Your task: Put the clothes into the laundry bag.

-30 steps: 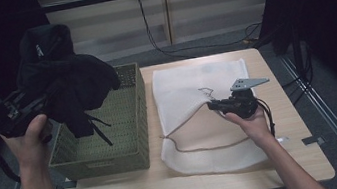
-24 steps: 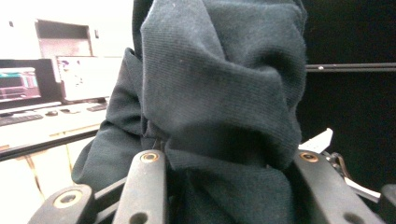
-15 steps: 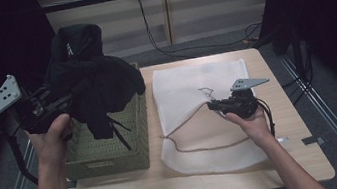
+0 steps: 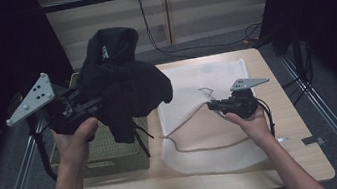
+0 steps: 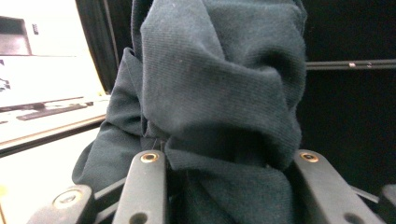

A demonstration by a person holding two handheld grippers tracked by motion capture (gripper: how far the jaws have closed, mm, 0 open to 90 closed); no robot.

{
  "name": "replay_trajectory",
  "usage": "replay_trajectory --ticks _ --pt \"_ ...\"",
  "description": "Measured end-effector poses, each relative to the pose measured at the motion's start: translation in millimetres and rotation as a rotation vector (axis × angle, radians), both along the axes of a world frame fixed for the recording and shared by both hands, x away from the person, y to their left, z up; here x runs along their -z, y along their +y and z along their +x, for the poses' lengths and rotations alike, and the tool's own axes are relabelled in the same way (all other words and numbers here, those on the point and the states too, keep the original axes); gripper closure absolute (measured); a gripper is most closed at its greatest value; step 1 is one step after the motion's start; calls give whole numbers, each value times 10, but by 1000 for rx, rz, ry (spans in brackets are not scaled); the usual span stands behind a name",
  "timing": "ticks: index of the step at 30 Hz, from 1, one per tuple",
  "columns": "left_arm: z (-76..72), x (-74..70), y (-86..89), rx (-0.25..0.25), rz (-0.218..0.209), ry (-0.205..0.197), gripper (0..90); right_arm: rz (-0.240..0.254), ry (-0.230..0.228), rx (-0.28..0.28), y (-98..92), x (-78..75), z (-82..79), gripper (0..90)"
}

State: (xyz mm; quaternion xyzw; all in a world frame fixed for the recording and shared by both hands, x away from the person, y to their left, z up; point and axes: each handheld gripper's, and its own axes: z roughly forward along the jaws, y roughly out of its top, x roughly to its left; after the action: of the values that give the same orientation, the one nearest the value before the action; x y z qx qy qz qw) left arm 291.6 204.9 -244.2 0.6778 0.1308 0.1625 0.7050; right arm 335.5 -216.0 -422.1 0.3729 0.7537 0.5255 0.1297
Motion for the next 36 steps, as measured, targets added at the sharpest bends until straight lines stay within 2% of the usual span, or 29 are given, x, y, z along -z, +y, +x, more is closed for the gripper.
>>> replay_trajectory --ticks 5,9,13,22,27,32,34,36 --pt "12 61 -172 48 13 17 631 2 3 -2 -1 0 0 873" --pt "6 95 -291 78 30 15 630 5 4 -5 -1 3 3 873" --pt "0 153 -416 103 38 36 630 7 4 -6 8 4 6 873" --pt "38 325 -678 160 110 62 629 13 2 -10 -4 -9 2 873" --pt "25 374 -769 186 118 74 629 13 5 -13 -4 -4 5 872" --pt "12 440 -888 203 170 81 629 12 7 -14 2 1 6 873" --pt "6 464 -915 206 156 83 629 11 3 -13 -6 -6 3 873" --pt "4 501 -955 219 162 92 628 17 4 -9 -15 -4 6 873"
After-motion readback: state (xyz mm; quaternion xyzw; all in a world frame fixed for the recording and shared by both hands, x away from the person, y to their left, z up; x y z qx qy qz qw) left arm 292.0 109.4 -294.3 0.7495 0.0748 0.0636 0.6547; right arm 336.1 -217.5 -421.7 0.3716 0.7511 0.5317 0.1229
